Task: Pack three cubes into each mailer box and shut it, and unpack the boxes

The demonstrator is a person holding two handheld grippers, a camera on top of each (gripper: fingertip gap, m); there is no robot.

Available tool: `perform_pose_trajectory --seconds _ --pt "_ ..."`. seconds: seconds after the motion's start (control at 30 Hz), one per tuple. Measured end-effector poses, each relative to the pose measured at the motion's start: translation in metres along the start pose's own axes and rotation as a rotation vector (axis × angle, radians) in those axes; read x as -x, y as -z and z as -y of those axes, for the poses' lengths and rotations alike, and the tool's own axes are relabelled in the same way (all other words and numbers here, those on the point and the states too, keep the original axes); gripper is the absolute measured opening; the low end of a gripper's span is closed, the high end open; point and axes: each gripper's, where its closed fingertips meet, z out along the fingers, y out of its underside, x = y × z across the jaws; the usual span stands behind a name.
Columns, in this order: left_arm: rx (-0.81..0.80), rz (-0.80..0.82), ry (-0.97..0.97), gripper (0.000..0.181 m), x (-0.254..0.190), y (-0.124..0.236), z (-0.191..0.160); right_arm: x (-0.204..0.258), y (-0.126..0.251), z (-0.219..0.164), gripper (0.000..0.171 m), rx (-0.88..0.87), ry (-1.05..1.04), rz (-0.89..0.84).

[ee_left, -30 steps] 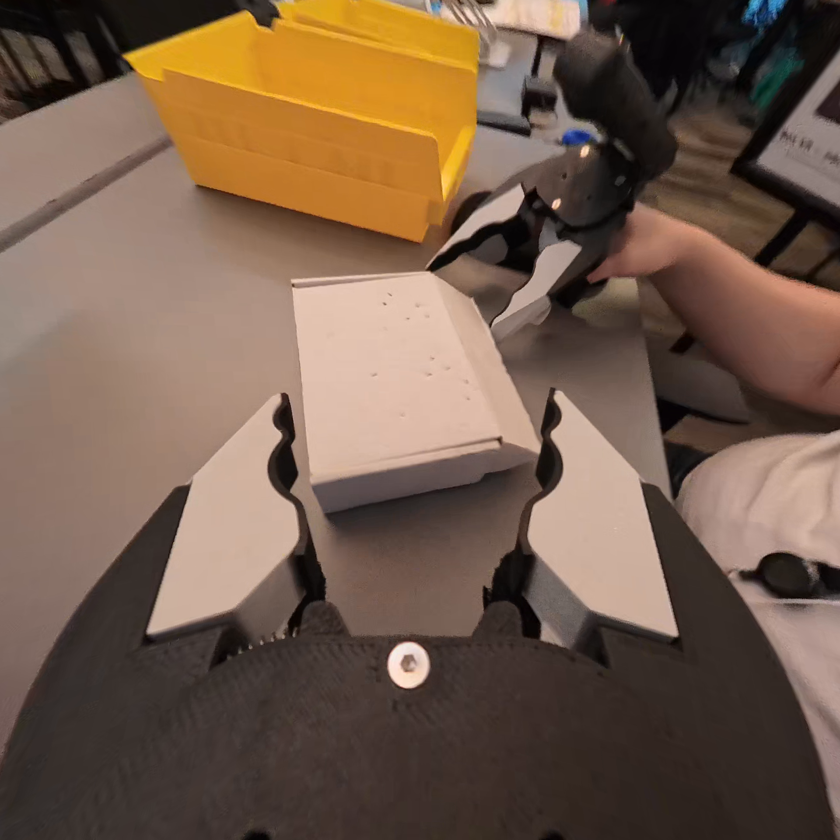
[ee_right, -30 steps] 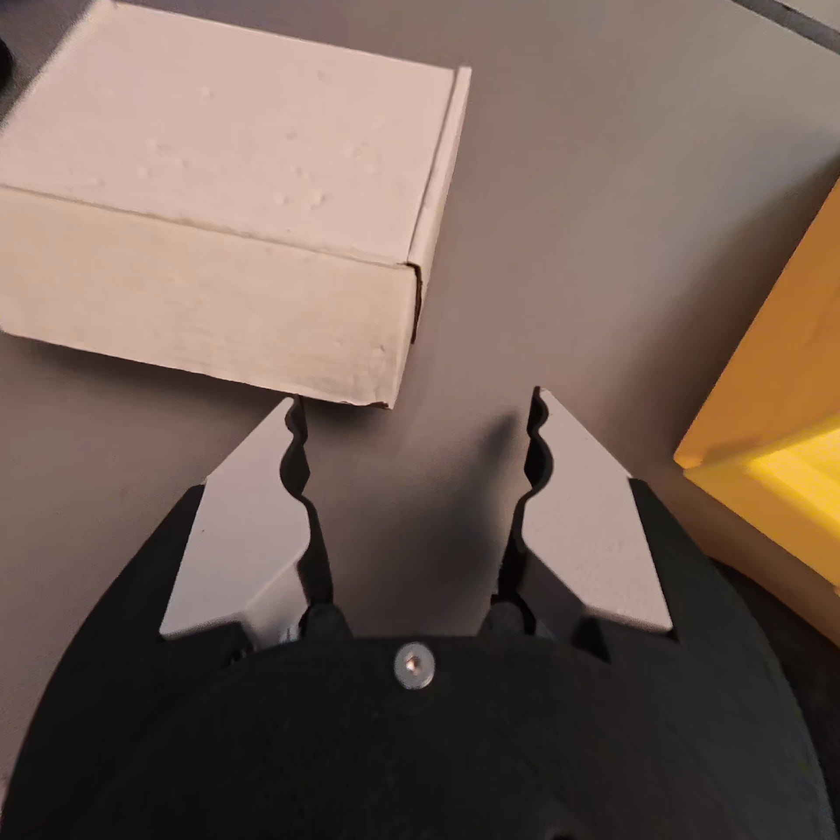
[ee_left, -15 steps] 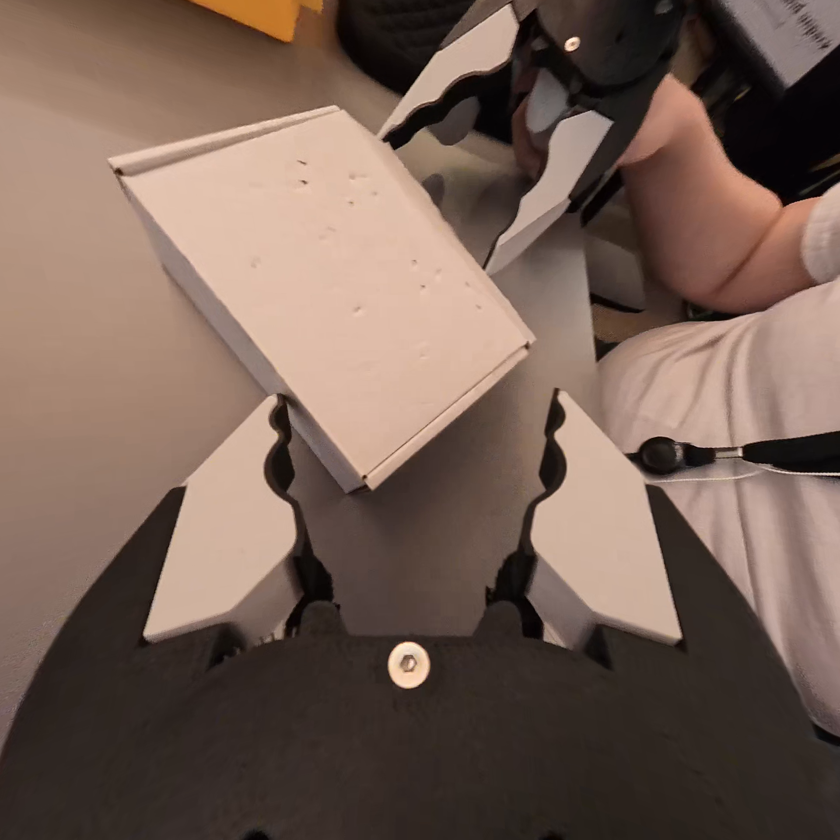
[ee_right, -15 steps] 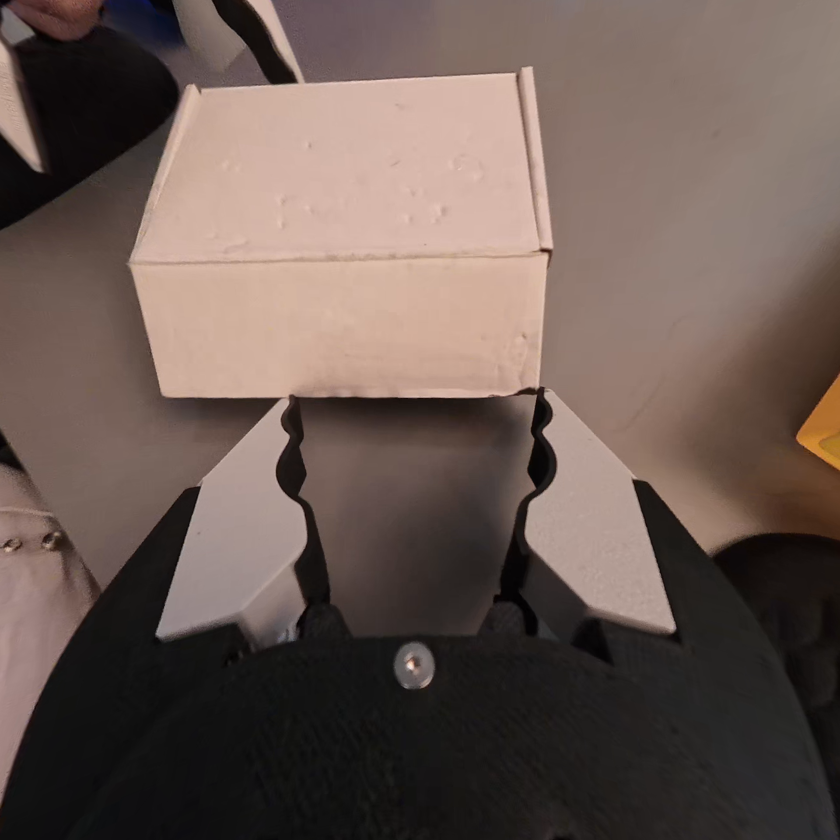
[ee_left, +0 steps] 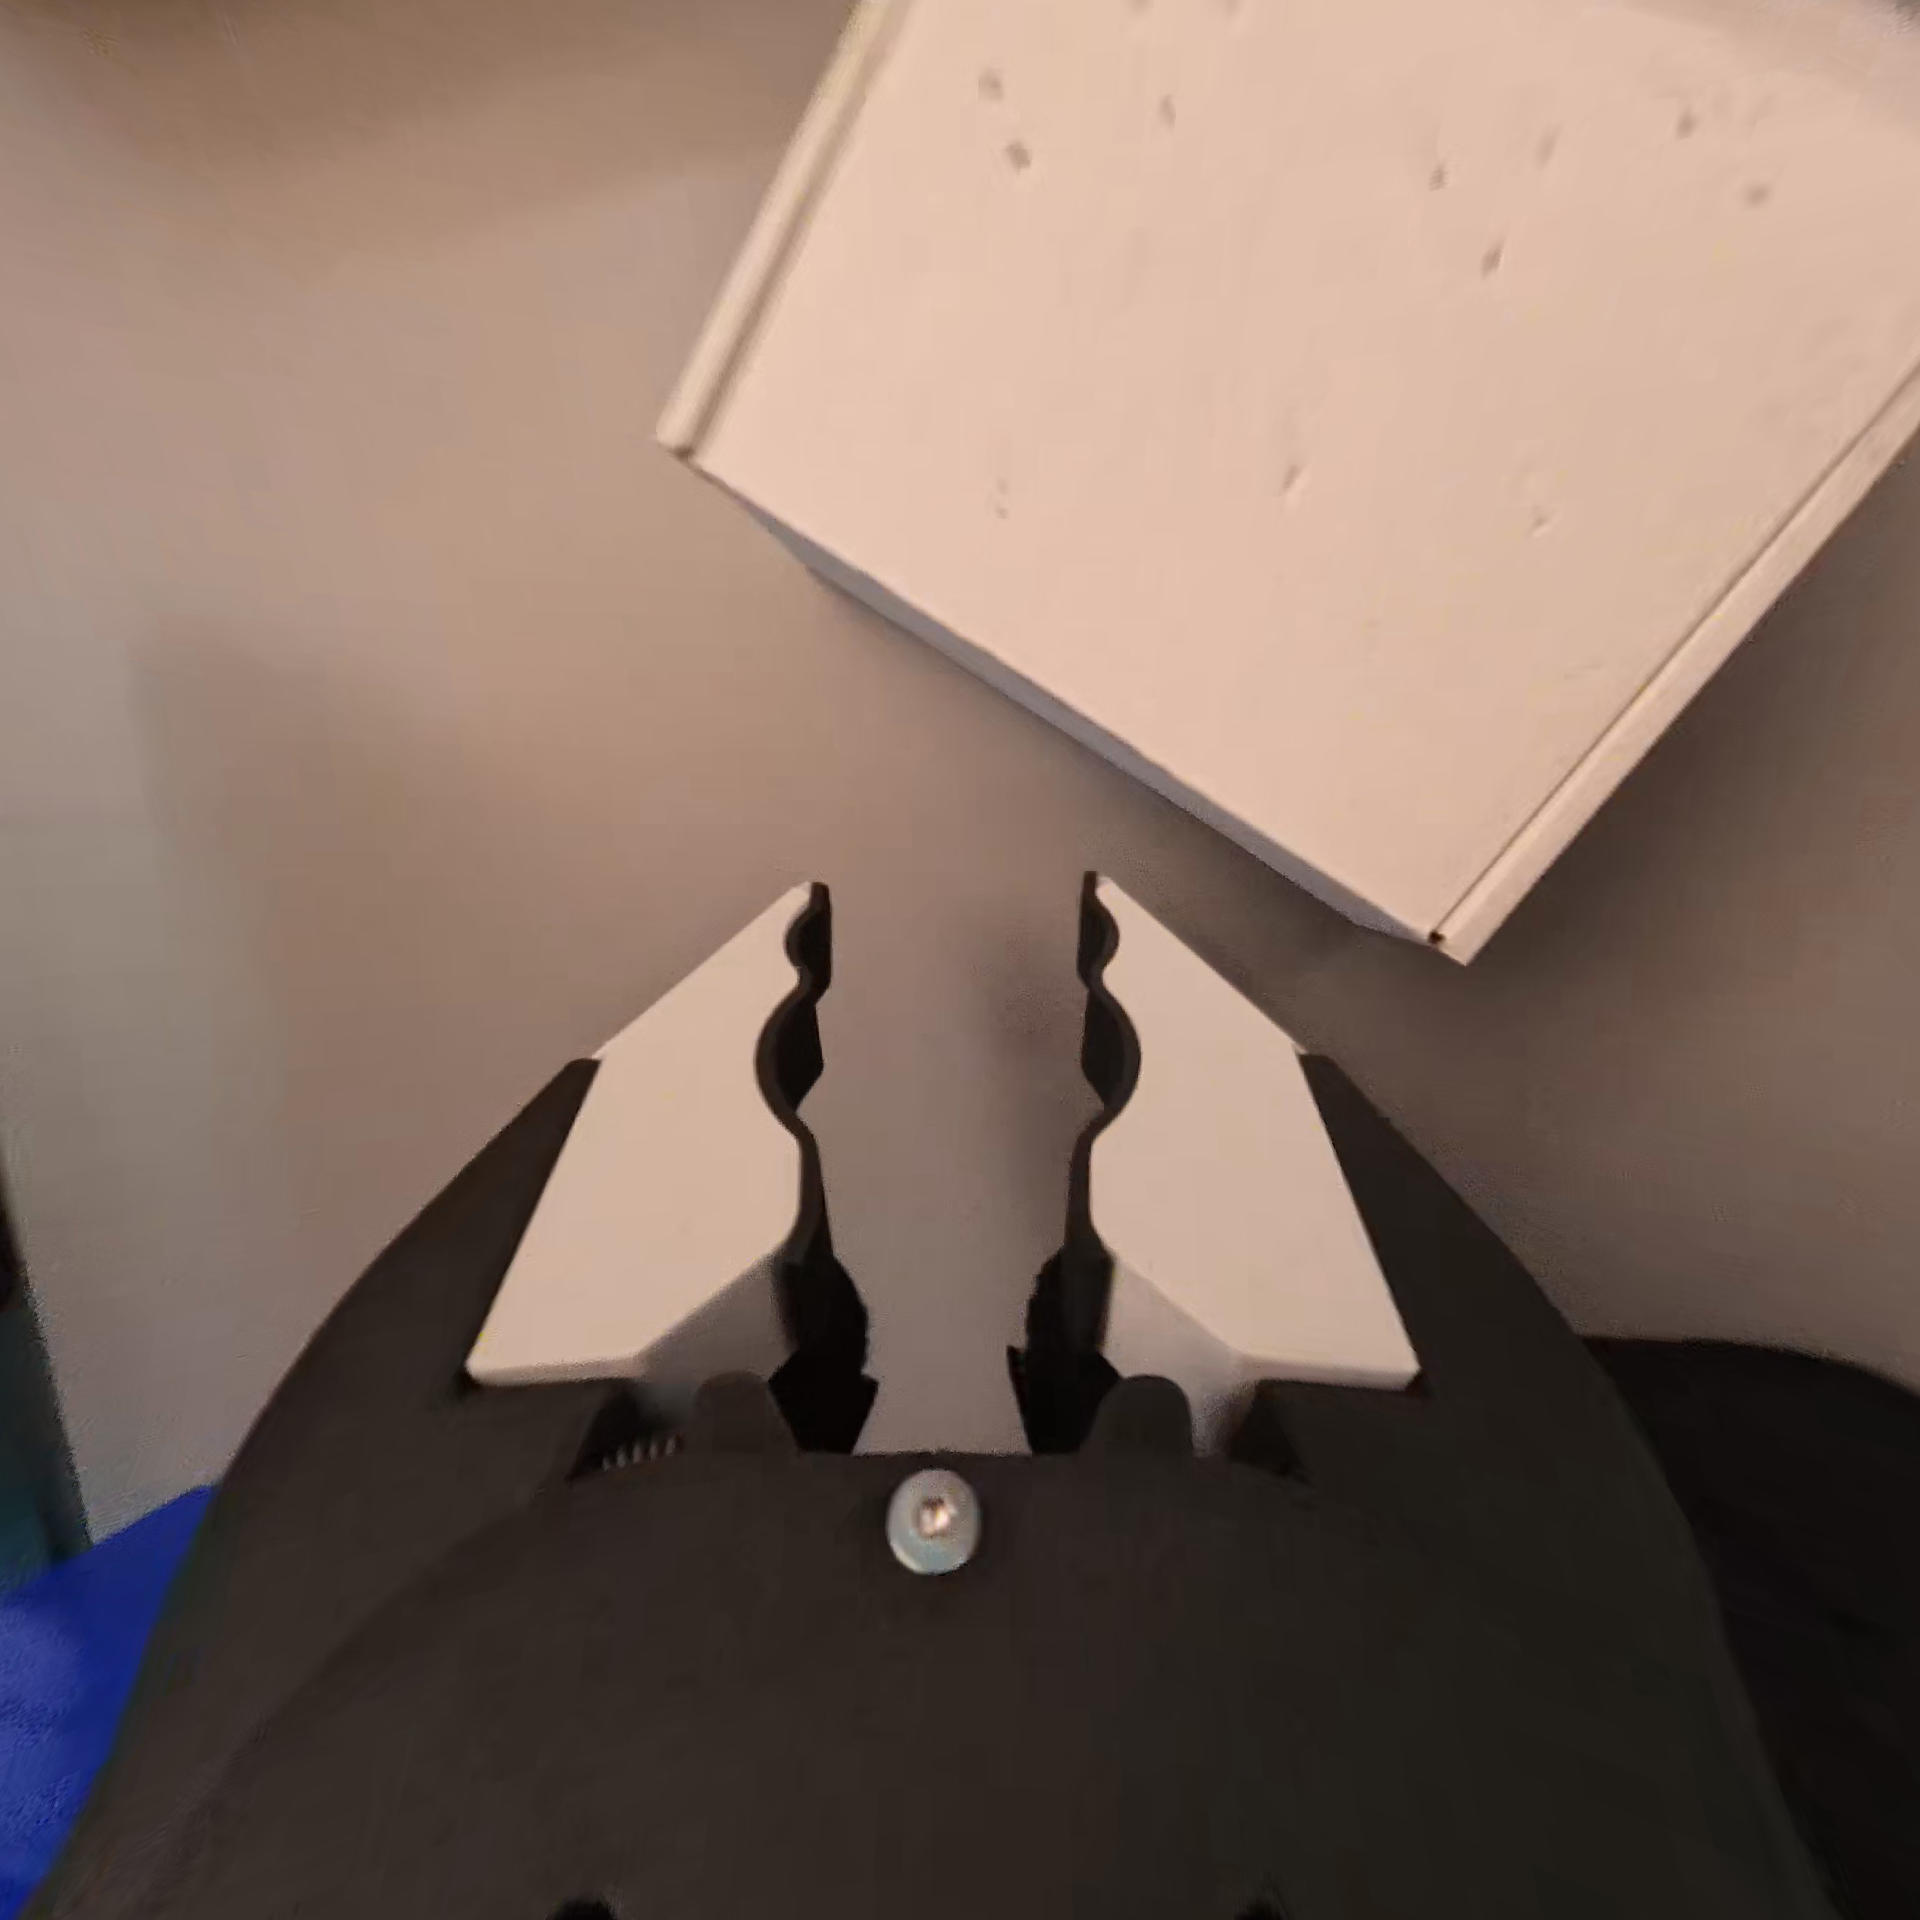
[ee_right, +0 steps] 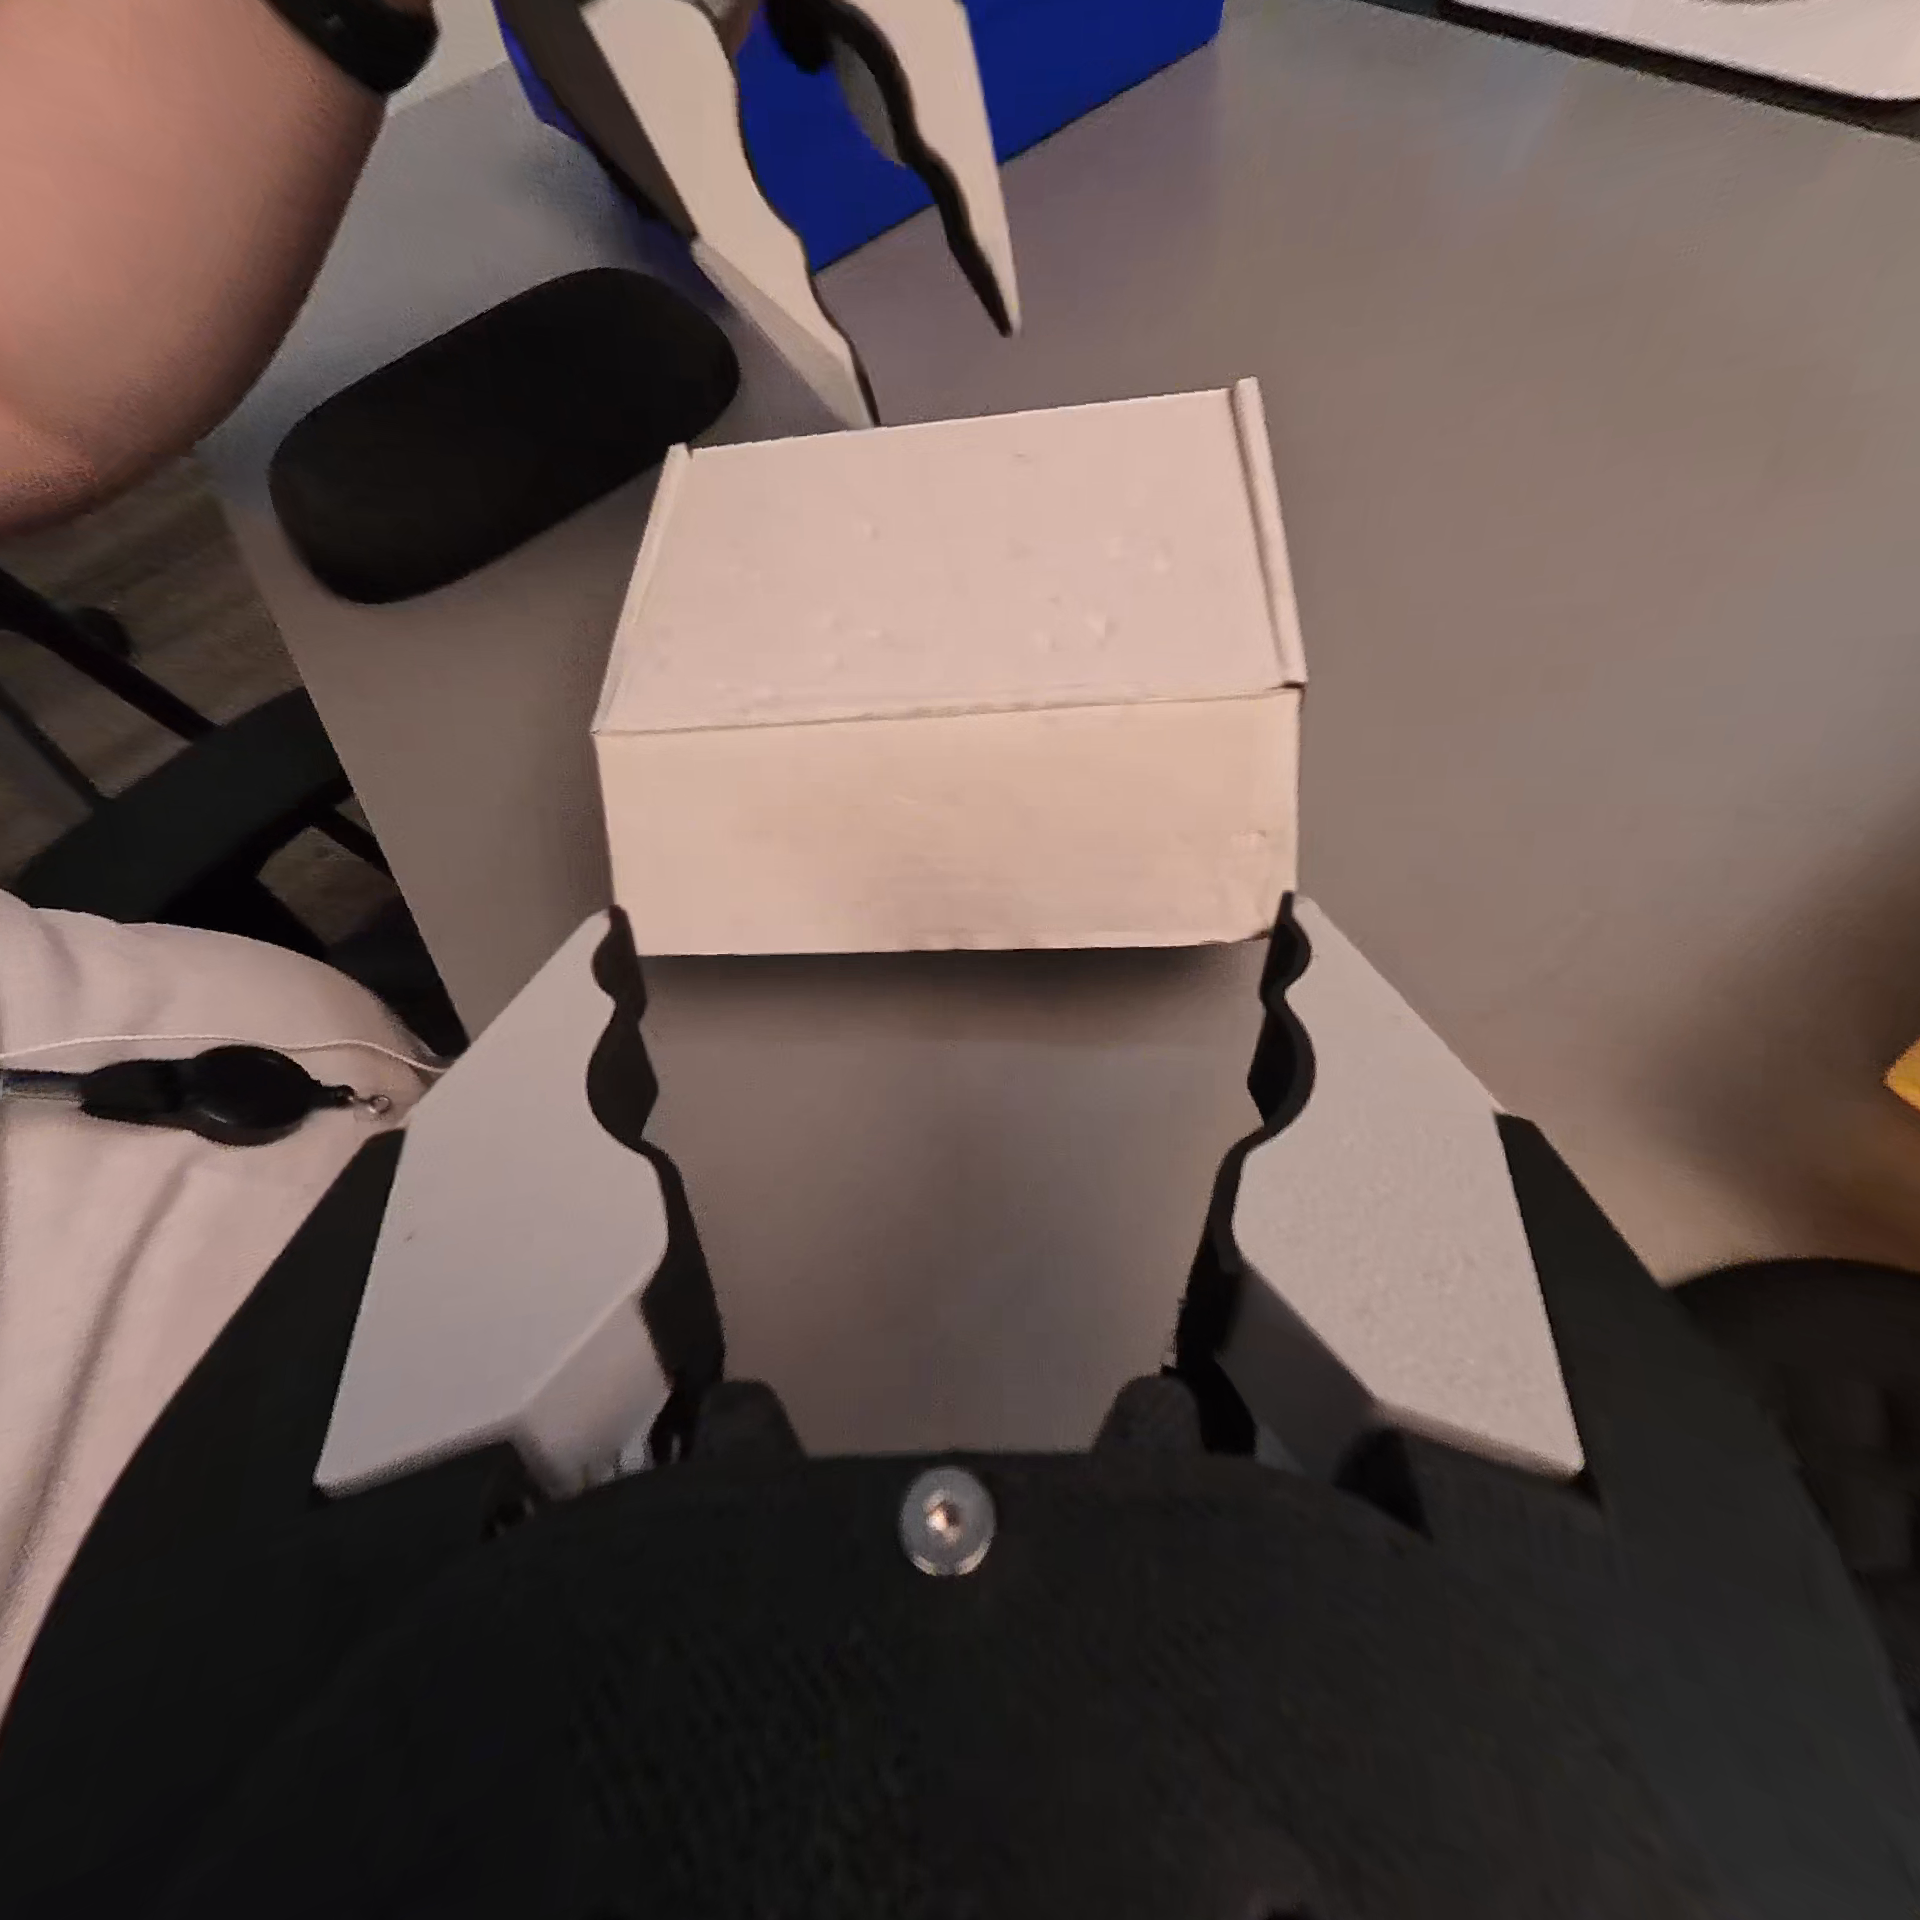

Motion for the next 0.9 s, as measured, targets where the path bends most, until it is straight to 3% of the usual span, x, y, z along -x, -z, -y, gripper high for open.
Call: perform_pose_trajectory --seconds 0.07,0.1,0.23,0.3,0.47,0.63,0.9 --pt "0.100 -0.046 -0.040 0.052 0.000 -0.016 -0.005 0.002 -0.003 -0.001 0.117 -0.002 0.022 -0.042" --pt "0.128 -0.047 -0.065 0.048 0.003 -0.022 -0.005 0.003 -0.004 -0.003 0.106 0.011 0.039 -0.064" --pt "0.164 -0.157 -0.163 0.008 -0.005 -0.035 -0.002 0.005 -0.006 -0.022 0.082 0.168 0.078 -0.128" --pt "0.168 -0.153 -0.182 0.000 0.000 -0.038 0.004 0.001 -0.007 -0.028 0.083 0.248 0.078 -0.158" --pt "0.235 -0.211 -0.250 0.004 -0.005 -0.046 0.006 -0.003 -0.013 -0.021 0.099 0.291 0.109 -0.174" --pt "0.150 -0.203 -0.276 0.000 -0.016 -0.049 0.017 0.003 -0.022 -0.021 0.123 0.270 0.094 -0.136" --pt "0.160 -0.104 -0.330 0.000 -0.017 -0.051 0.022 0.000 -0.019 -0.027 0.130 0.415 0.101 -0.136"
